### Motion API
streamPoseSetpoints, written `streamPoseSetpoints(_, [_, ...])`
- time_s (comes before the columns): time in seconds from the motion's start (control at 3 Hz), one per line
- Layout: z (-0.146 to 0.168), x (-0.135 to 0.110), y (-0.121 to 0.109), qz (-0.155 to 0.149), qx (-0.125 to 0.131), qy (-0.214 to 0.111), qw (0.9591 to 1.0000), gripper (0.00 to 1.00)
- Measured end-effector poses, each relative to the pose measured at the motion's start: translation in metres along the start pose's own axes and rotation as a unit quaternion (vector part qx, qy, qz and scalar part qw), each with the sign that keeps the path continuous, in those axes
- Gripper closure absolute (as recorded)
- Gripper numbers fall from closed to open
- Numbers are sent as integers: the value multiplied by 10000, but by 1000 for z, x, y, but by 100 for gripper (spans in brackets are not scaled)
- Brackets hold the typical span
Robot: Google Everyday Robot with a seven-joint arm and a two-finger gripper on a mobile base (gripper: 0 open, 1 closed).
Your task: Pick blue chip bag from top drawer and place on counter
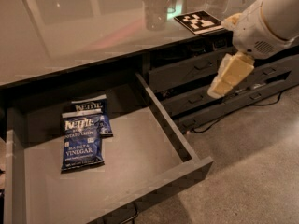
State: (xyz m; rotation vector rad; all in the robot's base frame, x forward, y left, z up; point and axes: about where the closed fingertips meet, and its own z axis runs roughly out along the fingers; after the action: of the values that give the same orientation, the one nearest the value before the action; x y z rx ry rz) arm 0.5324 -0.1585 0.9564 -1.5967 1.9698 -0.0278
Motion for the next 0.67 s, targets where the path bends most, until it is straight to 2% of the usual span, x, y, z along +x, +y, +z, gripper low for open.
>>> streamPoseSetpoints(0.33, [21,-18,-20,41,172,-421,9990,0])
streamPoseSetpoints(0.67, [58,-55,-29,-293,-288,-1026,9939,0])
